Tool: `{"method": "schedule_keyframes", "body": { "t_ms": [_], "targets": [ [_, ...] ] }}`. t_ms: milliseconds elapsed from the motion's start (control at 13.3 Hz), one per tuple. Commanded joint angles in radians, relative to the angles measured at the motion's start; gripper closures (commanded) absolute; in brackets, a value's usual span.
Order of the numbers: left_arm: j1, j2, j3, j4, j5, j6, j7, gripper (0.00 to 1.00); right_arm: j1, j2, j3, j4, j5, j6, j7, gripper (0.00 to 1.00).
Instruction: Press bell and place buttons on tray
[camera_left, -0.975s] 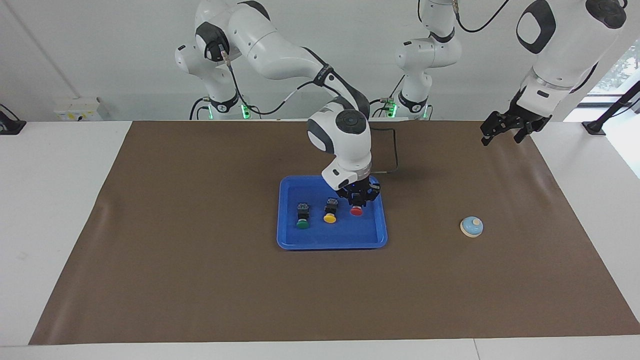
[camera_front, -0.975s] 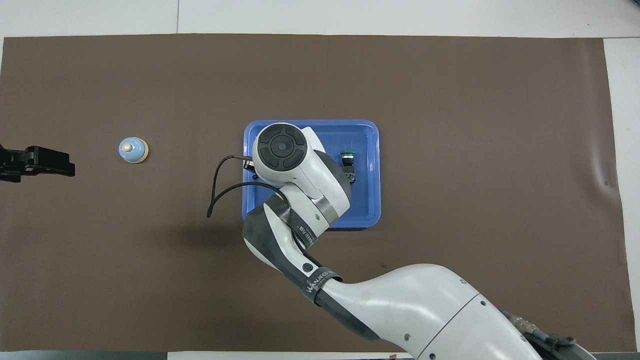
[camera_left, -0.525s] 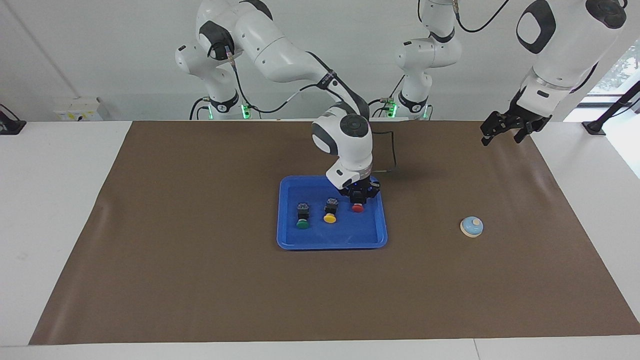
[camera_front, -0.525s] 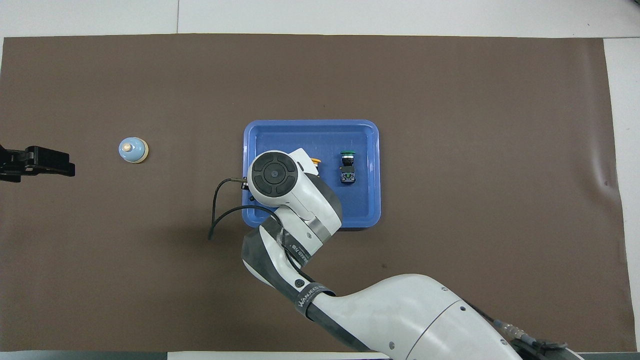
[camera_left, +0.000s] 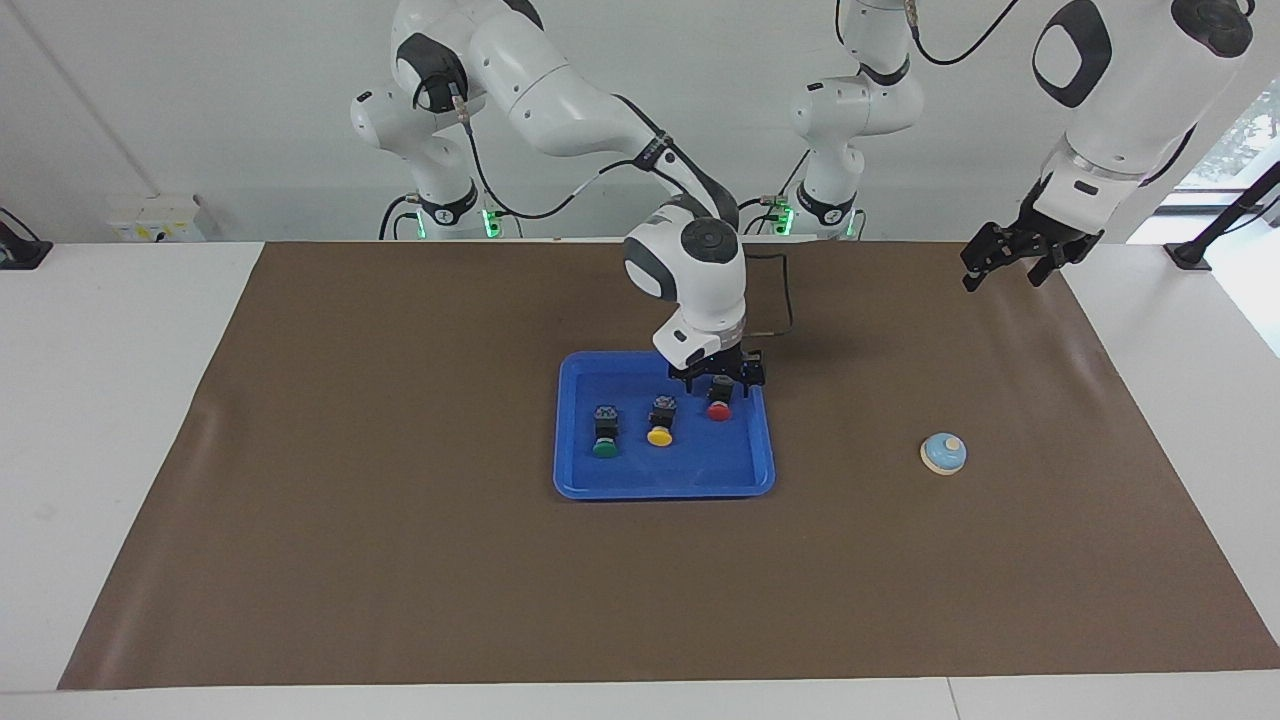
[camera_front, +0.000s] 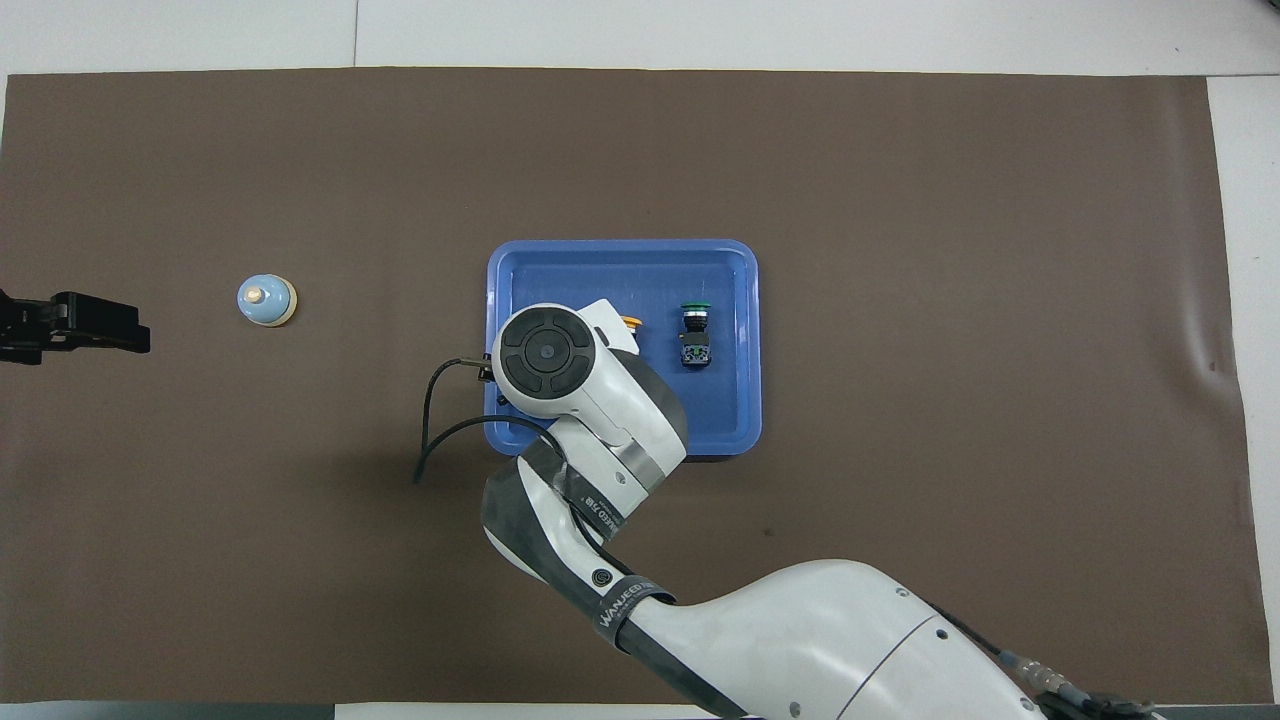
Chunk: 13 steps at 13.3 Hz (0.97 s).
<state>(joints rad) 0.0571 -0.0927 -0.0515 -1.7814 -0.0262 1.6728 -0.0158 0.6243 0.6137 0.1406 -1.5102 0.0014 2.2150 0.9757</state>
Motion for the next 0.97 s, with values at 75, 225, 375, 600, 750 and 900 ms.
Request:
{"method": "schedule_keyframes", "body": {
  "t_ms": [75,225,375,600,750,900],
  "targets": [
    [-0.002,-0.001,0.005,0.013,-0.011,-0.015,0.000,0.00,-0.116,-0.119,-0.003,0.024,0.011,-0.150,0.005,0.00],
    [-0.002,-0.001,0.005,0.013,-0.011,-0.015,0.000,0.00,-0.217,-0.202,-0.001,0.024,0.012,-0.250,-0.070,0.00],
    [-0.002,-0.001,0.005,0.013,-0.011,-0.015,0.000,0.00,-0.323,-0.273,-0.001,0.025,0.012,-0.348,-0.242,0.00],
    [-0.002,-0.001,0.005,0.013,-0.011,-0.015,0.000,0.00,-0.452,-0.348,-0.003,0.025,0.009,-0.452,-0.495,0.00],
    [-0.002,-0.001,0.005,0.013,-0.011,-0.015,0.000,0.00,-0.521,-0.390,-0.004,0.025,0.008,-0.515,-0.650,0.00],
    [-0.003,-0.001,0.005,0.013,-0.011,-0.015,0.000,0.00,-0.587,-0.425,-0.006,0.025,0.005,-0.567,-0.789,0.00]
  ]
}}
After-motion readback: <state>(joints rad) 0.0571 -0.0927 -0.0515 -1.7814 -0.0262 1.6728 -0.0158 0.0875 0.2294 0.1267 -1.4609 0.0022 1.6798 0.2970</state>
